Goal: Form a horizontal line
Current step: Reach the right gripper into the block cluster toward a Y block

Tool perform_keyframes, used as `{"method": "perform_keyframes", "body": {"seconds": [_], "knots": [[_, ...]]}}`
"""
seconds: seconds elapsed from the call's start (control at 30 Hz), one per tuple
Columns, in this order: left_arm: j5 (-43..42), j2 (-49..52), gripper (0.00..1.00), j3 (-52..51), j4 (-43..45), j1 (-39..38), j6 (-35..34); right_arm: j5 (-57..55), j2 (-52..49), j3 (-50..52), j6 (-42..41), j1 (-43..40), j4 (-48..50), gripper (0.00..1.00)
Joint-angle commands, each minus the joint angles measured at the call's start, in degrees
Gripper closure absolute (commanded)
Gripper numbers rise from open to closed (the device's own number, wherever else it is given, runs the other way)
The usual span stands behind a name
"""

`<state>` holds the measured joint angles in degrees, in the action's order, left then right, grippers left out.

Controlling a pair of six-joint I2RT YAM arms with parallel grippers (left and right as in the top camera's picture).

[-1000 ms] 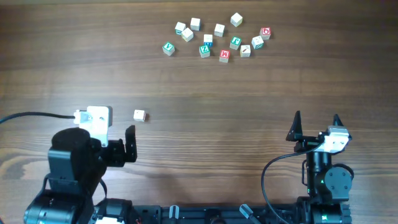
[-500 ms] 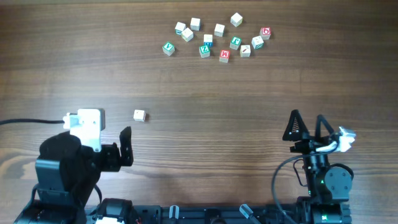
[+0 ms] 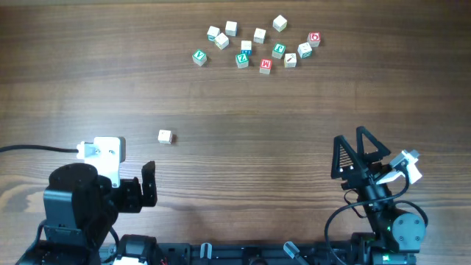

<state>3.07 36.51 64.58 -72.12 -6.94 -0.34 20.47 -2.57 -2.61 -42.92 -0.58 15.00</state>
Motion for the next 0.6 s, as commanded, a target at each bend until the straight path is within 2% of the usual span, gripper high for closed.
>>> {"method": "perform_keyframes", "body": {"seconds": [0.0,0.23,0.57], "knots": [[-0.48,-0.24,0.00,0.81,0.00,0.46,-0.57,1.46,-5.14,-5.88,6.12,0.24,-0.61,0.01],[-0.48,-0.24,0.00,0.81,0.02,0.46,-0.57,1.99,-25.24,-23.69,13.75,0.24,-8.09,0.01],[-0.48,-0.24,0.00,0.79,0.00,0.46,-0.57,2.69,-55.65,-52.52,24.06,2.82,-27.41,0.01]]}}
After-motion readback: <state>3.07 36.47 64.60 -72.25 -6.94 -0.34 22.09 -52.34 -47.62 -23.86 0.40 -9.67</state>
